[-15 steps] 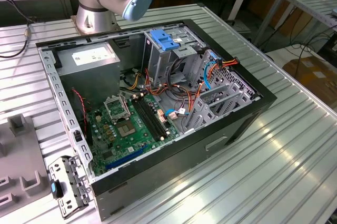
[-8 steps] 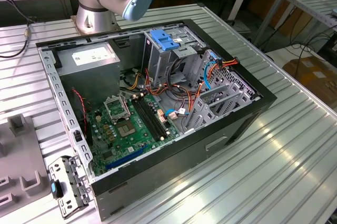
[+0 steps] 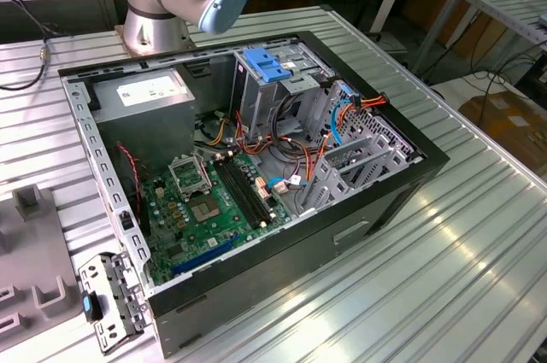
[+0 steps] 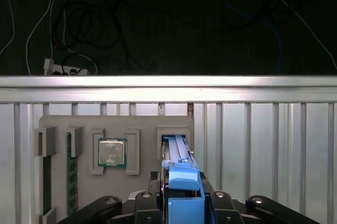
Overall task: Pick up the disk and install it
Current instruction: 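Pick up the disk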
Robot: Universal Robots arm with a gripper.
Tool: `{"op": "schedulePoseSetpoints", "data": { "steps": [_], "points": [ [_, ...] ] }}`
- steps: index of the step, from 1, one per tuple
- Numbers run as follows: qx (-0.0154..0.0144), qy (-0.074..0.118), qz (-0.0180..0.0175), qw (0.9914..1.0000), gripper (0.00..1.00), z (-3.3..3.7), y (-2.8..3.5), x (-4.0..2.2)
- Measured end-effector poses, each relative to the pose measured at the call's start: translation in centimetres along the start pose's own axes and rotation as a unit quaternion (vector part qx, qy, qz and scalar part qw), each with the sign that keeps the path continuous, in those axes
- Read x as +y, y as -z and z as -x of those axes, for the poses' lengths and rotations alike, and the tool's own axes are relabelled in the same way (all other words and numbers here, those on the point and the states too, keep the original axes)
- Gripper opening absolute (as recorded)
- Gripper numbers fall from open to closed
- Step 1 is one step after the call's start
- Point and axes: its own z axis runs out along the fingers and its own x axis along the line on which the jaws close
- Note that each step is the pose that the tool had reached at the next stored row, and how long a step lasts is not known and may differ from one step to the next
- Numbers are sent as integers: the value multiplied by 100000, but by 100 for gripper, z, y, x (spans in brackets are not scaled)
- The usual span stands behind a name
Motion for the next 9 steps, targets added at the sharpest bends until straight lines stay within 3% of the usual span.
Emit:
{"op": "schedulePoseSetpoints", "data": {
  "steps": [2, 9],
  "points": [
    [-4, 2, -8, 100000, 37, 1, 89, 1],
    [-2, 2, -2, 100000, 37, 3, 262, 2]
  ]
}}
